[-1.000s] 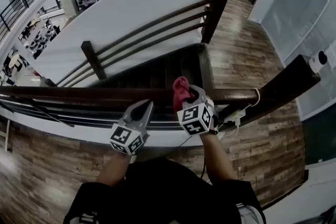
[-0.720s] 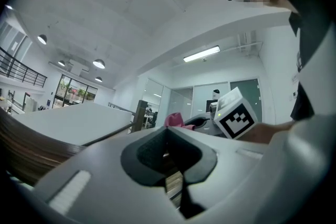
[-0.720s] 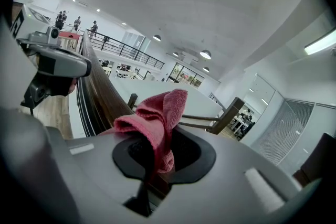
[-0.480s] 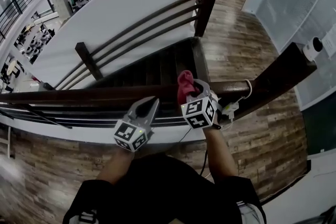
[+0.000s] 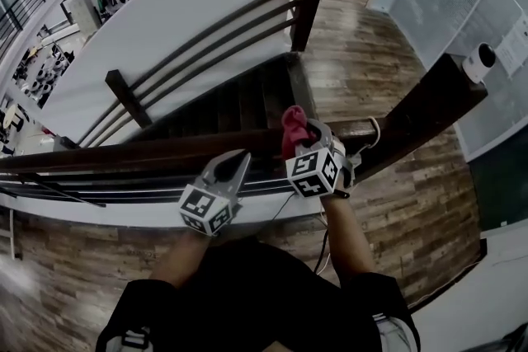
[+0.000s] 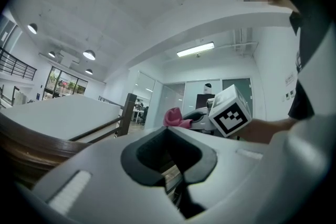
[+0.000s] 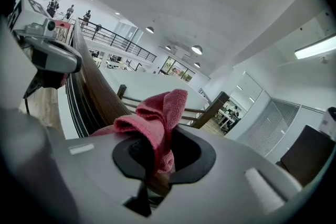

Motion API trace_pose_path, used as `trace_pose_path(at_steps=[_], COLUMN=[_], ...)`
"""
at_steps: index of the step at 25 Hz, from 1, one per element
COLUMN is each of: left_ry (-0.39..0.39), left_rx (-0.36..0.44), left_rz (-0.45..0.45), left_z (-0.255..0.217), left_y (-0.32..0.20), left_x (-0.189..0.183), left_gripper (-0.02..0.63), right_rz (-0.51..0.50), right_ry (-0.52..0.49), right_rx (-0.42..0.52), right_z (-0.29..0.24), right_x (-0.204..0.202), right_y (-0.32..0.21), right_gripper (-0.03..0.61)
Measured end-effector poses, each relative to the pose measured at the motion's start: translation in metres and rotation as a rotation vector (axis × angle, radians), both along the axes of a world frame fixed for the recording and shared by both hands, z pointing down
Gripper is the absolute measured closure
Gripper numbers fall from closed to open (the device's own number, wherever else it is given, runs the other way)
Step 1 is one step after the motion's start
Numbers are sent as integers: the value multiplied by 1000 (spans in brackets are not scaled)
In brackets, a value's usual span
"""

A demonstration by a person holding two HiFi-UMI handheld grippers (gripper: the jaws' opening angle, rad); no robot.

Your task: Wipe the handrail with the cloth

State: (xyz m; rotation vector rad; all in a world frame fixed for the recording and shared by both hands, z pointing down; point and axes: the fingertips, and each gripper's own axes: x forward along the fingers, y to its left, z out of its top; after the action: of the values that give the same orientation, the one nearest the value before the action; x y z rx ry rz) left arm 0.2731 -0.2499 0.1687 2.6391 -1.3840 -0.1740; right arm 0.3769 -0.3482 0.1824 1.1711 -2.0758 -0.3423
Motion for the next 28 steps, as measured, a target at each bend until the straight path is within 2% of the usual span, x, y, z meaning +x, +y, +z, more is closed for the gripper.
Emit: trace_pose_path(at_steps=[16,28], left_ry=[-6,8], left_rx=[-12,-3], left_rz=[89,135], left_z=[4,-1], left_y=[-12,-16], left_x=[53,81], left_gripper=[615,615], right_rz=[125,207], right_ry=[60,59], right_rx=[47,61], right_z=[-1,-1], right_x=[87,127], right_y=[-24,-33], right_gripper=[531,531])
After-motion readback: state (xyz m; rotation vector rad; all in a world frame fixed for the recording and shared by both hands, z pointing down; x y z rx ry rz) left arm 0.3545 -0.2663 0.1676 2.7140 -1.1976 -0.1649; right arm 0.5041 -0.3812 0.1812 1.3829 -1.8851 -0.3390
